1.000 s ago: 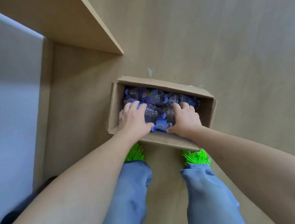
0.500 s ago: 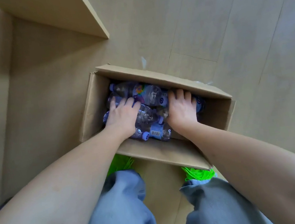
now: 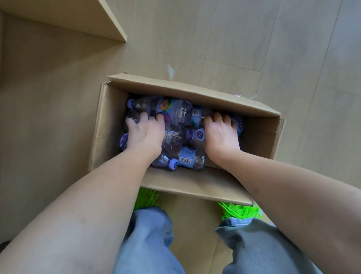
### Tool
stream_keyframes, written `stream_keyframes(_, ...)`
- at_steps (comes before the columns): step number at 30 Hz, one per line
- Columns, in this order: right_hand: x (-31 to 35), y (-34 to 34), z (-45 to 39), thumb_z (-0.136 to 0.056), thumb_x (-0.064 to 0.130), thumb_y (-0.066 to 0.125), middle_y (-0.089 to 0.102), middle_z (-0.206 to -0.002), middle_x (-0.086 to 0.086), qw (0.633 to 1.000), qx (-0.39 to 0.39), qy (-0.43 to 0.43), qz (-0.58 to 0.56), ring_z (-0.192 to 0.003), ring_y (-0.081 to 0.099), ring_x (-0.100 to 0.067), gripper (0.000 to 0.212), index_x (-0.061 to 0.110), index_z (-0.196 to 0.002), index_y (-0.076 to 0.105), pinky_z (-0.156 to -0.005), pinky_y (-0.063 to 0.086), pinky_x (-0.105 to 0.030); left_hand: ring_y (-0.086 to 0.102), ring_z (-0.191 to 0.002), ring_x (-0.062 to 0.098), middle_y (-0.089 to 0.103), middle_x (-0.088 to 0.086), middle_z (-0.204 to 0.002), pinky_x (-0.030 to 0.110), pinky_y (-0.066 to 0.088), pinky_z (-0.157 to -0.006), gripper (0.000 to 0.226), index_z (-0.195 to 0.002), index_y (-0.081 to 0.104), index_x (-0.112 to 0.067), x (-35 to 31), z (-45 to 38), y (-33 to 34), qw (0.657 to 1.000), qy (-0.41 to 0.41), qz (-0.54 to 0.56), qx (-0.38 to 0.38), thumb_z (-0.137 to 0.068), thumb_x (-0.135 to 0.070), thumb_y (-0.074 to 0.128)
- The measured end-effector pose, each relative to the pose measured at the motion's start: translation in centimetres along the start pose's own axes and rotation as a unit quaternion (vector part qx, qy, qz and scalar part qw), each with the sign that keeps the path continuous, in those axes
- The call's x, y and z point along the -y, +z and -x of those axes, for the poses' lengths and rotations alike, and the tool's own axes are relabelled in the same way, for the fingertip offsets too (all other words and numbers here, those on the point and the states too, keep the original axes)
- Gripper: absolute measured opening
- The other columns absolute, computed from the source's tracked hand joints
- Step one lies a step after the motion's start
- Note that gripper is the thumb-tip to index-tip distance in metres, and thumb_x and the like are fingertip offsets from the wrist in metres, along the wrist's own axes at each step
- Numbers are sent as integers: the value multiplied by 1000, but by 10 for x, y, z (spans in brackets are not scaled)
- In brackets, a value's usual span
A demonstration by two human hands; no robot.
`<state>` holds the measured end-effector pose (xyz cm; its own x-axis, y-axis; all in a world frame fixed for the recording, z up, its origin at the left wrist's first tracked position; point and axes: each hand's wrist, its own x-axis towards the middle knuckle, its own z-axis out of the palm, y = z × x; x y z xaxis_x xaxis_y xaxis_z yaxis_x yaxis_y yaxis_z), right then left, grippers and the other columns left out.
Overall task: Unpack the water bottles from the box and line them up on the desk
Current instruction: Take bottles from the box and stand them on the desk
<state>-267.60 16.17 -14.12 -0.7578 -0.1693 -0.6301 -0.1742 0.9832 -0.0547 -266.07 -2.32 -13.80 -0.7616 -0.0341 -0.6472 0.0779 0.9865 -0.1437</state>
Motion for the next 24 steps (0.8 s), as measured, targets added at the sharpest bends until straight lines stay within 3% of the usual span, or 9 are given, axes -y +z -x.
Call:
stream_keyframes(4, -8, -6, 9, -78, 6, 65, 47, -121, -16, 1000, 0, -18, -15, -111, 43, -39, 40, 10, -115, 53, -95, 42, -51, 40, -117, 30, 52, 11, -121, 52, 43, -85, 63, -125, 51, -13, -1, 8, -12, 997, -38, -1, 65, -67, -21, 75)
stream_keyframes(8, -8, -27, 28, -78, 3, 61, 46, -120, -15, 997, -8, -39, -68, -109, 44, -39, 37, 10, -112, 50, -92, 45, -49, 38, -115, 31, 45, 10, -118, 46, 51, -82, 71, -115, 59, -12, 10, 33, -33, 972, -112, 127, 162, -55, -41, 85)
stream_keyframes(11, -1, -55, 50, -76, 3, 61, 49, -109, -9, 991, -15, -61, -122, -98, 48, -32, 31, 12, -104, 51, -84, 47, -42, 45, -112, 33, 47, 10, -117, 40, 50, -88, 81, -113, 58, -10, 14, 61, -63, 957, -106, 196, 184, -48, -47, 89)
stream_keyframes(13, 3, -79, 67, -74, 2, 61, 51, -103, -6, 985, -12, -72, -155, -95, 50, -28, 30, 13, -100, 52, -78, 45, -35, 47, -114, 34, 47, 11, -121, 38, 47, -91, 87, -118, 52, -10, 11, 83, -89, 941, -137, 260, 169, -48, -48, 89)
stream_keyframes(16, 7, -126, 95, -68, 2, 64, 55, -94, -3, 978, -13, -59, -202, -87, 53, -26, 29, 13, -92, 53, -65, 36, -30, 50, -111, 29, 48, 8, -121, 38, 50, -88, 81, -117, 48, -11, 8, 115, -140, 887, -201, 394, 130, -51, -38, 87)
stream_keyframes(19, 5, -186, 125, -65, 11, 70, 58, -83, 0, 969, -17, -30, -244, -79, 53, -24, 29, 14, -90, 54, -58, 35, -29, 55, -93, 21, 52, 3, -110, 29, 46, -61, 73, -111, 47, -12, 15, 145, -202, 843, -209, 484, 106, -54, -32, 87)
stream_keyframes(21, 2, -233, 145, -62, 16, 72, 58, -79, 0, 963, -23, -22, -269, -76, 56, -25, 38, 14, -97, 57, -59, 43, -30, 55, -84, 16, 54, 1, -104, 26, 40, -52, 69, -106, 49, -14, 21, 169, -249, 840, -198, 499, 77, -52, -34, 88)
stream_keyframes(24, -1, -308, 179, -56, 26, 72, 58, -76, 0, 953, -47, -23, -300, -74, 59, -27, 44, 14, -96, 58, -62, 51, -31, 56, -88, 18, 55, 0, -100, 27, 45, -62, 68, -102, 50, -17, 28, 210, -321, 842, -186, 506, 30, -48, -36, 87)
